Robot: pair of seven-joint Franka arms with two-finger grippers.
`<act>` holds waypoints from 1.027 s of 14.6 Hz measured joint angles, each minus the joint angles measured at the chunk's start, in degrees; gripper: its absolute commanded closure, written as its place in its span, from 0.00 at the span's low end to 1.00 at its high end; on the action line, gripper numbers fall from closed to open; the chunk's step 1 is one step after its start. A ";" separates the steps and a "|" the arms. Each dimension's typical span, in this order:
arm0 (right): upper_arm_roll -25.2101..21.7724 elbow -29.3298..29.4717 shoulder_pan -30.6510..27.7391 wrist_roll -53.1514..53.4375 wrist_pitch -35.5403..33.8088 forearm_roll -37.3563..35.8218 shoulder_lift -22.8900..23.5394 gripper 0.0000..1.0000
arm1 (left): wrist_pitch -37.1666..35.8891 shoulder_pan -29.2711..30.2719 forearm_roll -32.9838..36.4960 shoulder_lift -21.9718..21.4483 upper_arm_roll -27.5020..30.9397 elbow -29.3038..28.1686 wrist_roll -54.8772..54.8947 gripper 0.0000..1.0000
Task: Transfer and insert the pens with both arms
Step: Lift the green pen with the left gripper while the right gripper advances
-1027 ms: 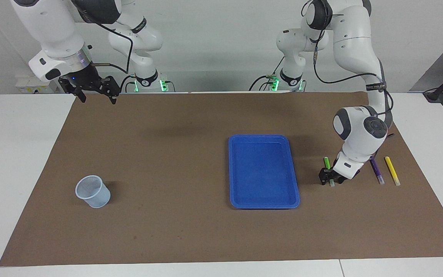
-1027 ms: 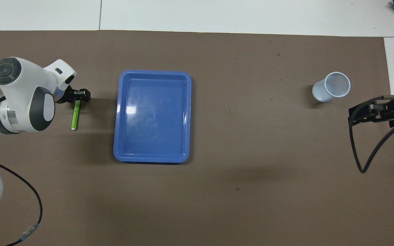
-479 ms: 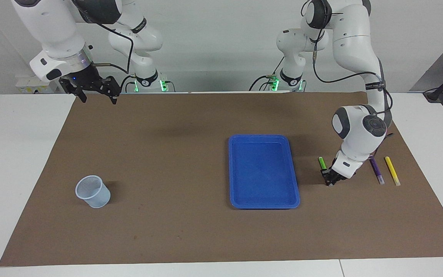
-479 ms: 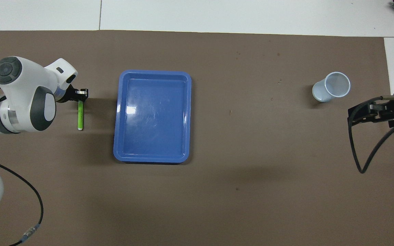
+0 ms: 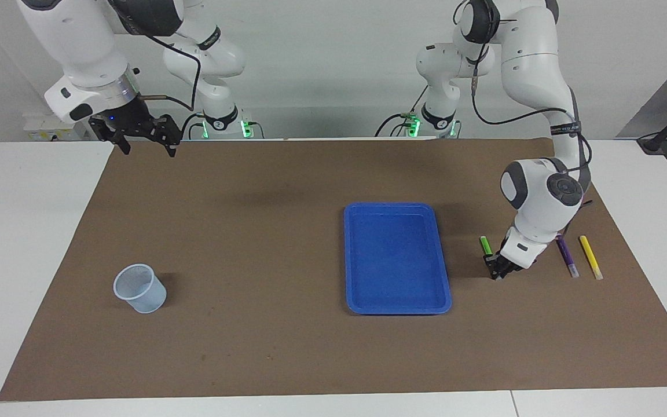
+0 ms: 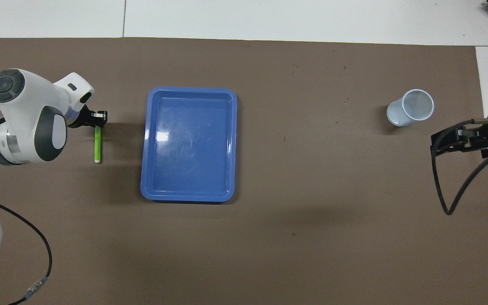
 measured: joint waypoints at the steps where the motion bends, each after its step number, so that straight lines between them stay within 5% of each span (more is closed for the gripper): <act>1: 0.00 0.00 0.00 0.00 0.01 0.00 -0.01 0.00 | -1.98 0.13 0.00 0.00 0.08 0.88 0.00 1.00; 6: 0.00 0.00 0.00 0.00 0.07 0.00 -0.10 0.00 | -10.21 0.23 -0.02 -0.59 0.42 6.43 -0.51 1.00; 15: 0.16 -0.01 0.39 8.67 1.48 0.04 -0.11 0.01 | -20.68 0.30 -0.08 -9.42 0.51 7.05 -11.61 1.00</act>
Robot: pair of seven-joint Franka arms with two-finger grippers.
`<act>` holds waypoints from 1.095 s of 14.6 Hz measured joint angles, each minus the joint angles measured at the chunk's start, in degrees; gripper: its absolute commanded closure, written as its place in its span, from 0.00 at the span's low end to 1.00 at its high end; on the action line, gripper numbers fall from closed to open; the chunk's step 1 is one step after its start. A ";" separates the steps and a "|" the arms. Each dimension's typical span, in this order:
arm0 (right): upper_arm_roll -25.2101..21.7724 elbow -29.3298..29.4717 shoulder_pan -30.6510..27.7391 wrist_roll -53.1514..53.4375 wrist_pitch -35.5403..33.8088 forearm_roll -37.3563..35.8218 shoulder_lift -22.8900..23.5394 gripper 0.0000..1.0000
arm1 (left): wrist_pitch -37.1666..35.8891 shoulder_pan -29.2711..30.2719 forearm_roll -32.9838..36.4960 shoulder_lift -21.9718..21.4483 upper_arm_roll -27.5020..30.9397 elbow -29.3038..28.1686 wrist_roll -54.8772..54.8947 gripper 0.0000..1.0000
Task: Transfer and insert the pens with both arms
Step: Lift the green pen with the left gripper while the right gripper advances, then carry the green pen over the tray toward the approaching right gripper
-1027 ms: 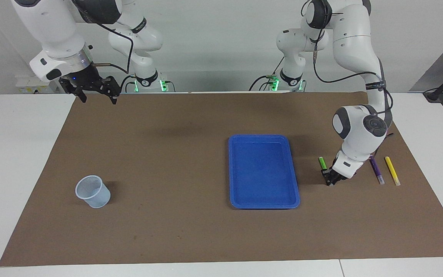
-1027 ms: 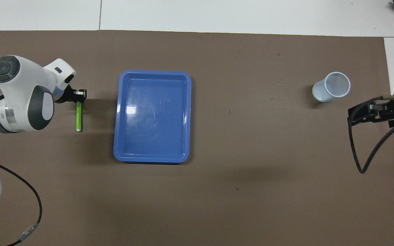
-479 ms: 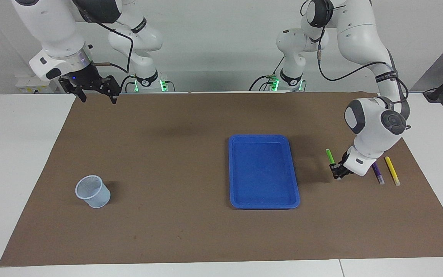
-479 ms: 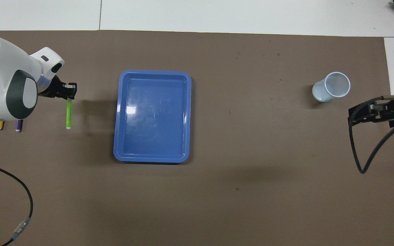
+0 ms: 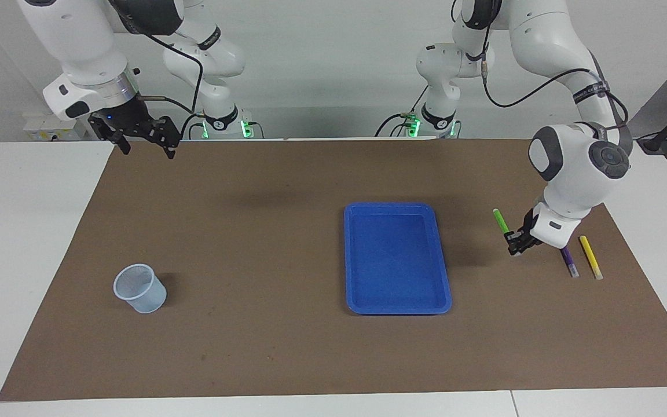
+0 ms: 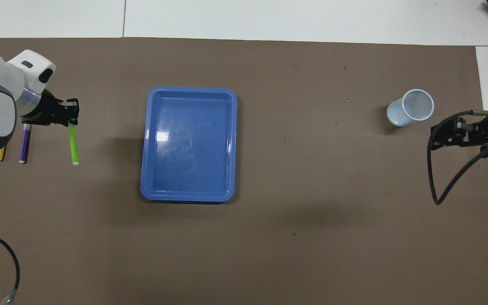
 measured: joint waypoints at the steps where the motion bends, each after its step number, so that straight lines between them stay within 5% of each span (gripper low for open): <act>1: 0.04 -0.01 0.55 2.07 0.18 0.01 0.00 0.01 | -0.90 -0.02 -0.01 -0.80 -0.04 0.00 -1.53 1.00; 16: 0.32 -0.12 10.89 41.30 3.20 4.75 0.00 0.02 | -11.60 -0.24 -0.05 -7.12 -1.16 2.98 -43.93 1.00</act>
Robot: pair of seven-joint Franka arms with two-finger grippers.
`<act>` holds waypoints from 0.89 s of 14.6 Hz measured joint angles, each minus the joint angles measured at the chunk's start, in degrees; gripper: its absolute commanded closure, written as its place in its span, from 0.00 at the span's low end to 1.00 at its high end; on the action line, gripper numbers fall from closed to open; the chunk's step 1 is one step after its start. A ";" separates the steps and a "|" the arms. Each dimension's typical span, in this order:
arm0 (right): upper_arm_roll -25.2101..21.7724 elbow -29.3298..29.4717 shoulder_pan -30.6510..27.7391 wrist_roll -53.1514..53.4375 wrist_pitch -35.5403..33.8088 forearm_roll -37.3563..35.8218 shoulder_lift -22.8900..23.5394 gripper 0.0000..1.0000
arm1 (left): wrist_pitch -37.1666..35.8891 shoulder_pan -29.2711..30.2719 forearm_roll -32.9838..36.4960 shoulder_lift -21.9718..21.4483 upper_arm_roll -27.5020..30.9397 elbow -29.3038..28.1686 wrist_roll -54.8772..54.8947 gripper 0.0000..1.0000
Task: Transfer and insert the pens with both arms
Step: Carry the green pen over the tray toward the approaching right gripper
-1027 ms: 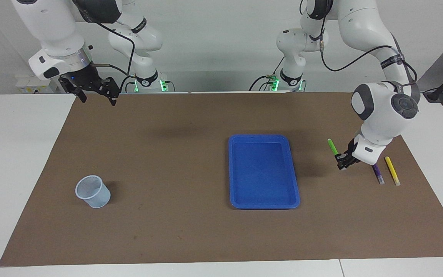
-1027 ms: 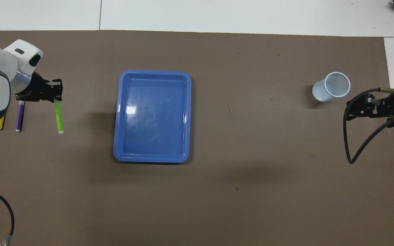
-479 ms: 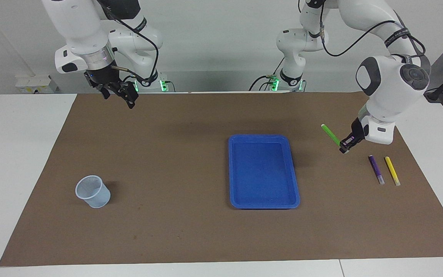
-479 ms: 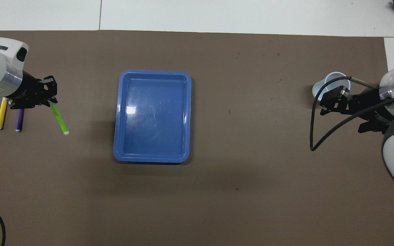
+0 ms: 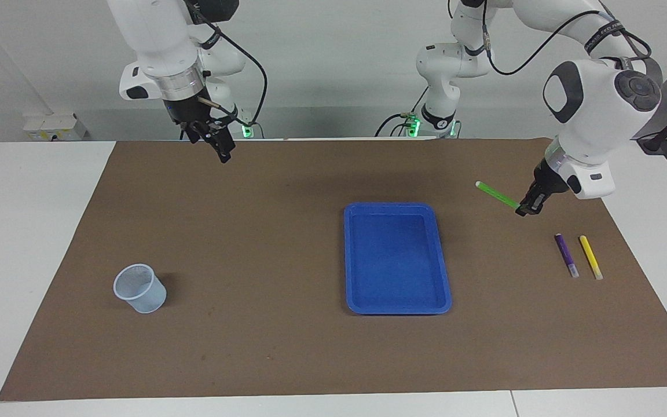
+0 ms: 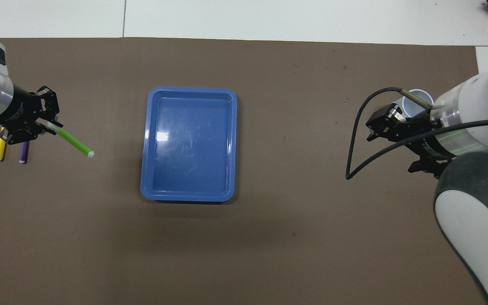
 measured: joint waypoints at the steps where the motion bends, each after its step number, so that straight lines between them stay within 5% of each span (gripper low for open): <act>1: 0.03 -0.01 0.80 3.08 0.33 0.02 0.00 0.01 | -0.25 -0.02 0.00 -0.54 -0.07 0.05 -2.81 1.00; 7: 0.07 -0.25 1.67 19.22 3.22 3.43 0.01 0.00 | -2.93 -1.73 -0.01 -6.34 -0.22 0.17 -20.63 1.00; 13: 0.08 -0.36 1.71 35.09 3.46 7.74 0.01 0.00 | -3.35 -10.67 0.43 -6.77 -0.47 -0.06 -41.43 1.00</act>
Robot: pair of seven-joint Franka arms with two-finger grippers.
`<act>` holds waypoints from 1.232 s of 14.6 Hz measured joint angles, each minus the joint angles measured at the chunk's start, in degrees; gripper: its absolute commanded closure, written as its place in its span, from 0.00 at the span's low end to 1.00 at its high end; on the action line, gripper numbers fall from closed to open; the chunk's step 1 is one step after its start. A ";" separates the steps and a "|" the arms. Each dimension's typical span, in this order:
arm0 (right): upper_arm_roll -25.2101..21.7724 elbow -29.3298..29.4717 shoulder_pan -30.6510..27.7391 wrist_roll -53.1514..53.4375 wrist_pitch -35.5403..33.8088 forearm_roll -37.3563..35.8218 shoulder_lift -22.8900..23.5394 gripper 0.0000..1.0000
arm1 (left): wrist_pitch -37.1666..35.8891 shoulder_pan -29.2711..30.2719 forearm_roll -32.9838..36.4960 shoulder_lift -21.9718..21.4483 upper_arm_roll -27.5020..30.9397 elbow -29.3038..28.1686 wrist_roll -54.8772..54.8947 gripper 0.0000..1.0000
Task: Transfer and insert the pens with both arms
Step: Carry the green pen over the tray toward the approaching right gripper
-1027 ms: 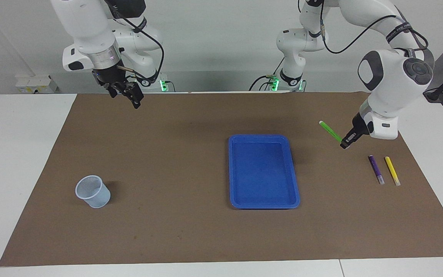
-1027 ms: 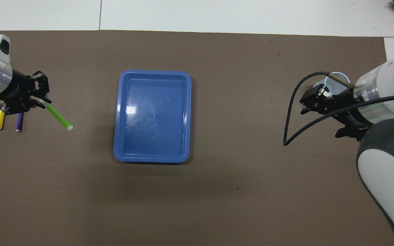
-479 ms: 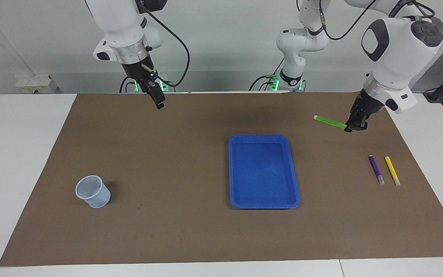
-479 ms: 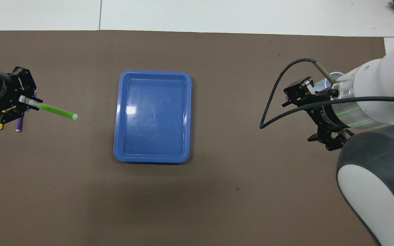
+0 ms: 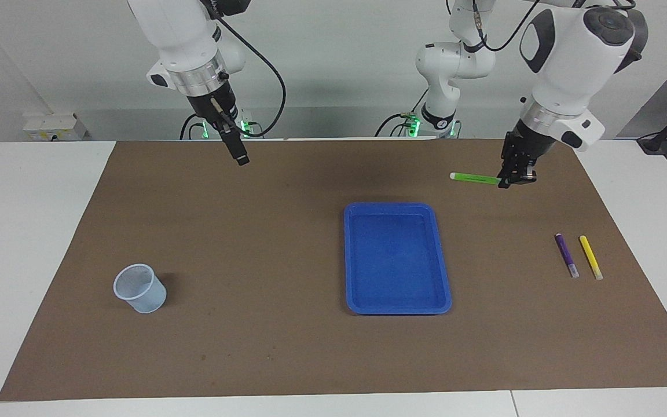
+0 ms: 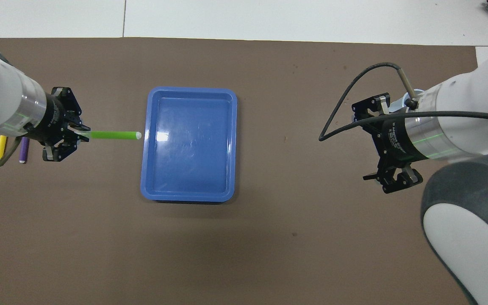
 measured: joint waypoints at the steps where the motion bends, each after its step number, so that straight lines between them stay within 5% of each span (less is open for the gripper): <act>1: 0.01 -0.01 0.21 2.43 0.35 0.15 0.00 0.00 | 0.00 -1.02 0.00 -0.01 -0.02 0.00 -2.26 1.00; 10: 0.30 -1.77 6.86 19.28 9.09 5.83 1.14 0.00 | -0.07 -12.24 0.00 -0.50 -0.42 -0.11 -22.55 1.00; 18: 0.33 -1.76 10.70 21.69 9.75 6.73 2.92 0.02 | 0.02 -18.70 0.03 -0.79 -0.42 -0.08 -31.50 1.00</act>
